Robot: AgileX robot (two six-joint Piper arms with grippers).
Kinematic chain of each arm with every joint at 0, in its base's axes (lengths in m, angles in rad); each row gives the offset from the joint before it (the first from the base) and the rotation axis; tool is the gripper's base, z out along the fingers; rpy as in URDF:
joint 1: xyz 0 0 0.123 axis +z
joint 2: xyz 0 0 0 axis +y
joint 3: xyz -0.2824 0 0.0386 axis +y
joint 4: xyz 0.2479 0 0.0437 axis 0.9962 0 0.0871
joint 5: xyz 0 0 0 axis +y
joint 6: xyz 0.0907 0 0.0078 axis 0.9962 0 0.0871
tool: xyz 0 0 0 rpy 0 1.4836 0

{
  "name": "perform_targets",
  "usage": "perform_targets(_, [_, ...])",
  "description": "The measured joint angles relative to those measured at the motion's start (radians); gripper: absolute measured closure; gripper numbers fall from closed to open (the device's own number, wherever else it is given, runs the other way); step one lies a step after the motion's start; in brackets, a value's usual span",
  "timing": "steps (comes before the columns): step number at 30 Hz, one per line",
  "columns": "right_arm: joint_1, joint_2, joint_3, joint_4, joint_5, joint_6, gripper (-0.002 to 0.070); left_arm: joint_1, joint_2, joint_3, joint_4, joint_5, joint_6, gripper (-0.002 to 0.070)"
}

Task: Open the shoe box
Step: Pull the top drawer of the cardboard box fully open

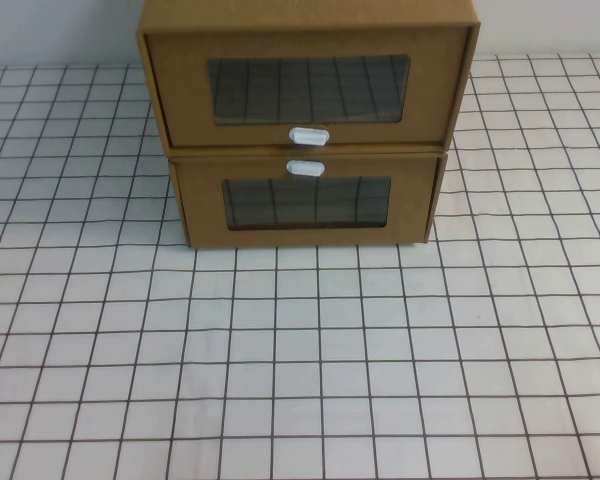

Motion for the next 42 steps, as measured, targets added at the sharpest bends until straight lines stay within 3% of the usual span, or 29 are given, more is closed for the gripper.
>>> perform_targets(10, [0.0,0.0,0.0,0.0,0.0,0.0,0.0689,0.0,0.0,0.0,-0.328,-0.247,-0.257,0.0677])
perform_targets(21, [0.0,0.0,0.0,0.0,0.0,0.0,0.0689,0.0,0.0,0.0,-0.357,-0.297,-0.312,0.0677])
perform_targets(26, [0.0,0.0,0.0,0.0,0.0,0.0,0.0689,0.0,0.058,-0.106,-0.354,-0.116,-0.305,0.0677])
perform_targets(32, [0.0,0.0,0.0,0.0,0.0,0.0,0.0689,0.0,0.321,-0.384,-0.391,0.127,-0.12,0.0677])
perform_targets(39, [0.0,0.0,0.0,0.0,0.0,0.0,0.0689,0.0,0.711,-0.754,-0.706,0.283,0.384,0.0677])
perform_targets(42, [0.0,0.0,0.0,0.0,0.0,0.0,0.0689,0.0,0.886,-0.915,-0.812,0.356,0.528,0.0677])
